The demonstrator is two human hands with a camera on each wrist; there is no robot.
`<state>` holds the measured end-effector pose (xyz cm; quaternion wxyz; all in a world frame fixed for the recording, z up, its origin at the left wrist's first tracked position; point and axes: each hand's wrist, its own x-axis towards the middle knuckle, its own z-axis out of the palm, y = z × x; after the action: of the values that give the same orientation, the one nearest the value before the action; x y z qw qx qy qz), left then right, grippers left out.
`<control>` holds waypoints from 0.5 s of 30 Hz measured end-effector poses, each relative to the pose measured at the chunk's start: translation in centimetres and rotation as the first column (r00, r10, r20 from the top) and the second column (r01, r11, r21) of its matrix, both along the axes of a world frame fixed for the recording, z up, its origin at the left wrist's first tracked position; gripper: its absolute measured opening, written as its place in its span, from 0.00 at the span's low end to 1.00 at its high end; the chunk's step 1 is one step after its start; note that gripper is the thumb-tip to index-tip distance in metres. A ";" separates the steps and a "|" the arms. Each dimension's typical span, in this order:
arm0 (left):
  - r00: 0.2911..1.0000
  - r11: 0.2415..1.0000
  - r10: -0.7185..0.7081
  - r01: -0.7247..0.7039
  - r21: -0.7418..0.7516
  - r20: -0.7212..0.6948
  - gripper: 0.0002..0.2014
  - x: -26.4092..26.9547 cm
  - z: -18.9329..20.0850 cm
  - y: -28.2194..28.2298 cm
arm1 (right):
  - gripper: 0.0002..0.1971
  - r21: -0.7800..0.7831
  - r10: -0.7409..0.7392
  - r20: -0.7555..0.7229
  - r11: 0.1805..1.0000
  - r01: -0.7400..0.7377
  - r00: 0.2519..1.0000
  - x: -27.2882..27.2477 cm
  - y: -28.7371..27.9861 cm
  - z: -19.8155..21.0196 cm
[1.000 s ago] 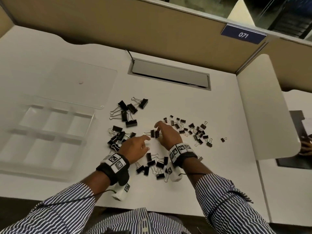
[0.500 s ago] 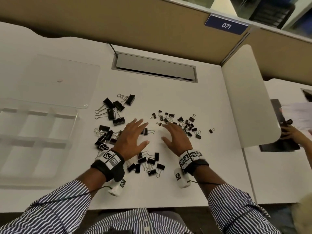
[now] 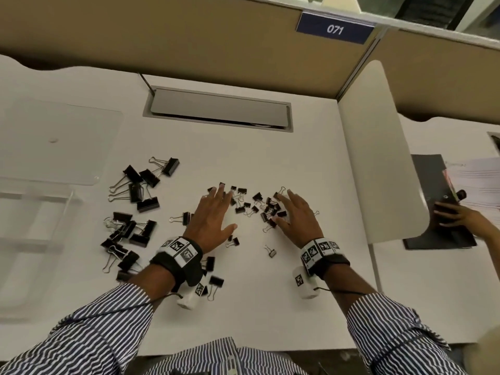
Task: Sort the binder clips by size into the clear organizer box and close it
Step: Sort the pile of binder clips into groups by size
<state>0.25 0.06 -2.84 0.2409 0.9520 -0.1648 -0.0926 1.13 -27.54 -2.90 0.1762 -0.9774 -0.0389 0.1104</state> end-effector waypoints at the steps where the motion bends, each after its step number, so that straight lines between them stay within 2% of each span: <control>1: 1.000 0.999 0.030 -0.030 0.033 -0.001 0.42 0.5 -0.1 -0.4 | 0.32 -0.004 0.004 -0.006 1.000 -0.004 1.000 0.6 -0.6 0.0; 4: 0.985 0.982 0.173 -0.173 0.071 0.002 0.39 1.9 -0.5 -0.7 | 0.34 -0.088 0.094 0.017 0.992 -0.092 0.995 2.7 -1.7 -0.2; 6: 0.964 0.963 0.264 -0.265 0.058 0.017 0.36 2.6 -0.7 -0.2 | 0.38 -0.132 0.171 0.062 0.978 -0.161 0.983 3.9 -2.0 -0.5; 8: 0.948 0.947 0.317 -0.318 0.046 0.032 0.33 3.1 -0.9 0.4 | 0.38 -0.145 0.219 0.075 0.968 -0.206 0.973 4.8 -2.2 -0.9; 15: 0.934 0.935 0.351 -0.354 0.035 0.064 0.24 3.8 -1.1 1.3 | 0.17 -0.086 0.232 0.135 0.971 -0.222 0.963 6.5 -2.7 -0.9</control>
<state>4.02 1.32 -3.93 0.2267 0.9736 0.0041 -0.0248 7.63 -30.24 -3.76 0.1245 -0.9775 -0.1594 0.0603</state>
